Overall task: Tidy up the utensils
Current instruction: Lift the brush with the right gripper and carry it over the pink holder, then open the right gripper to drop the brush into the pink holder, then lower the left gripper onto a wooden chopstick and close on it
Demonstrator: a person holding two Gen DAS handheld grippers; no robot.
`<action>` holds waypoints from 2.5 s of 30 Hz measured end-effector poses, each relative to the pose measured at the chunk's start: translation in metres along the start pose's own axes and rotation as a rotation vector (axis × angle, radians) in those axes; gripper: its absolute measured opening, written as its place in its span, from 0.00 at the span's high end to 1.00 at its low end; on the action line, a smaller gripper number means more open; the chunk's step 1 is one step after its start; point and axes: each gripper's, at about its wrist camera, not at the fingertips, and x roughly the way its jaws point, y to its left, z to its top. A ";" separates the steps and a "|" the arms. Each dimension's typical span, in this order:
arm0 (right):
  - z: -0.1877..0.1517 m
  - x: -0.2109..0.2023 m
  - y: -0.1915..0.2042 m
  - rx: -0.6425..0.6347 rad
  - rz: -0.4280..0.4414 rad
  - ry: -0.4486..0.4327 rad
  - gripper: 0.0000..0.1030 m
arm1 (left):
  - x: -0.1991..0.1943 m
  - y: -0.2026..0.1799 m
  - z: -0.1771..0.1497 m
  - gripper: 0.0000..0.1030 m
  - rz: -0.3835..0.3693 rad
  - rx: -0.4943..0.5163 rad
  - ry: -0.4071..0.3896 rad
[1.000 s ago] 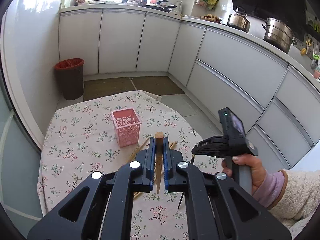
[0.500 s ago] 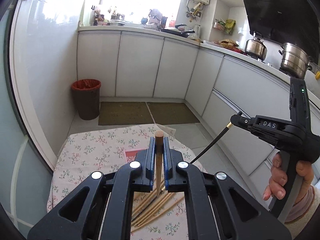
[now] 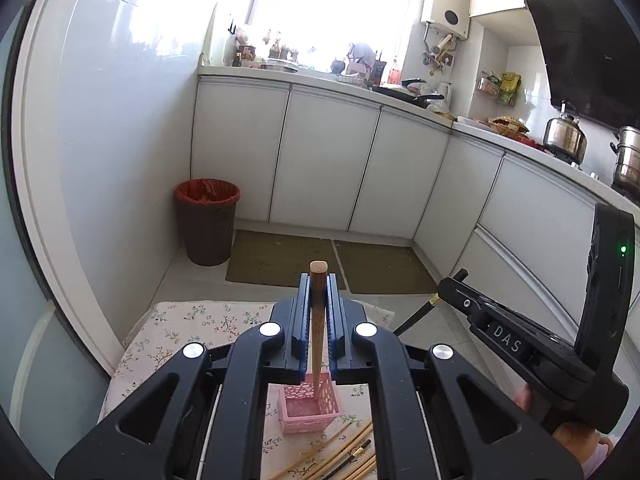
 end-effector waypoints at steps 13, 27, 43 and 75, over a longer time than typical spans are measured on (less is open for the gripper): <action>-0.024 0.033 0.000 -0.037 0.004 0.059 0.89 | 0.014 0.037 -0.016 0.73 0.006 -0.100 0.029; -0.028 -0.022 -0.017 0.014 -0.089 -0.055 0.28 | -0.014 0.013 -0.010 0.36 0.004 -0.029 -0.010; -0.044 -0.063 -0.022 -0.056 -0.293 -0.228 0.06 | -0.021 0.006 -0.019 0.07 0.047 -0.009 -0.048; -0.227 -0.107 -0.218 0.485 -0.381 0.289 0.06 | 0.187 -0.134 -0.216 0.61 -0.228 0.452 0.945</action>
